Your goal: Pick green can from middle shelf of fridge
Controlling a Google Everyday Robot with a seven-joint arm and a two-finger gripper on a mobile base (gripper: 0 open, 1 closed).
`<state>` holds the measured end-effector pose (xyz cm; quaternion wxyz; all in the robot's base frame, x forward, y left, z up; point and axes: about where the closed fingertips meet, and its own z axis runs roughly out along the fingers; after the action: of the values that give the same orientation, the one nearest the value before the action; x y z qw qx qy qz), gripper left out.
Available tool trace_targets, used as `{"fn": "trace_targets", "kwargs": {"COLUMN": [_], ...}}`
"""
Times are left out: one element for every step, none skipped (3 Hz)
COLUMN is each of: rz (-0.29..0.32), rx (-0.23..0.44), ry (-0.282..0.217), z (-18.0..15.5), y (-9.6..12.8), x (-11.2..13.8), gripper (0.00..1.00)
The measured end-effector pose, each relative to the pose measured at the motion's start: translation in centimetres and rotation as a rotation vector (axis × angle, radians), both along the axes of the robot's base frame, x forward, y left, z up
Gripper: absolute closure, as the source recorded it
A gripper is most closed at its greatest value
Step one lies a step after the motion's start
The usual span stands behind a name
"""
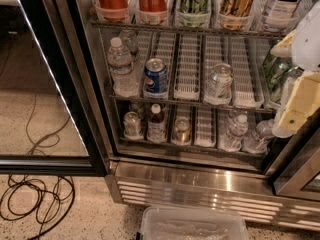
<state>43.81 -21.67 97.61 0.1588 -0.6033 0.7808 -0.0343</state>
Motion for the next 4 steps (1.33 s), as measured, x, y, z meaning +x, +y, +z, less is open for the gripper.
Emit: {"fn": "trace_targets", "kwargs": {"rz": [0.000, -0.033, -0.192, -0.215], "rx": [0.000, 0.030, 0.181, 0.231], "ry": [0.000, -0.049, -0.080, -0.139], "z": [0.0, -0.5, -3.6, -3.1], "y": [0.0, 0.0, -0.7, -0.4], "x": [0.0, 0.2, -0.8, 0.3], "gripper": [0.00, 0.00, 0.00, 0.00]}}
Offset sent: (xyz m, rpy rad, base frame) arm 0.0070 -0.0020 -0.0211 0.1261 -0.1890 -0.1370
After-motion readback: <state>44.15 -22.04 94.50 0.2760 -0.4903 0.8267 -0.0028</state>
